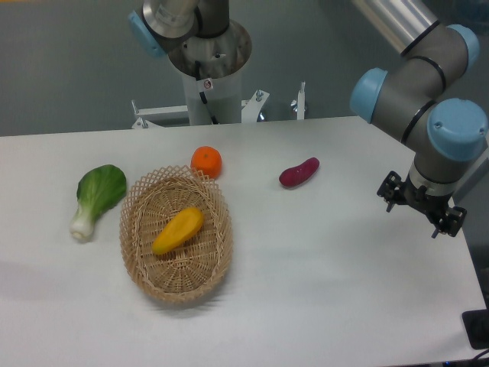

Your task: Pick up the mango from the basket

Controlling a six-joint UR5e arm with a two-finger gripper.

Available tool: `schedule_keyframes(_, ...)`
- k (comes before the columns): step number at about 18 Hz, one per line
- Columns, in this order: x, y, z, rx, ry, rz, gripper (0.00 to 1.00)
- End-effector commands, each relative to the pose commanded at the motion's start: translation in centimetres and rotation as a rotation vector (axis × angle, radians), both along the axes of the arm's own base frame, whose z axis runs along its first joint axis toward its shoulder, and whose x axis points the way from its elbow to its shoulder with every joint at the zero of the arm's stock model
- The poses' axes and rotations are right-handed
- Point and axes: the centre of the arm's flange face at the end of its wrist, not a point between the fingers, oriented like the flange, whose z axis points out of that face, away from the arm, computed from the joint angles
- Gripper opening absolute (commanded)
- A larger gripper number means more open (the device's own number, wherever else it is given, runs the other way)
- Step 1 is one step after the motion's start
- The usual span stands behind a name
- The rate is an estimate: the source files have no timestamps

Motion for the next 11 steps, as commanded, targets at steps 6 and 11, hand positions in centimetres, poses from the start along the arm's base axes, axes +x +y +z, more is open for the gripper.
schedule_keyframes(6,0.25,0.12,-0.01,0.000,-0.001,0.000,1.00)
schedule_keyframes(11,0.75,0.63,-0.14,0.001,-0.006,0.003,1.00)
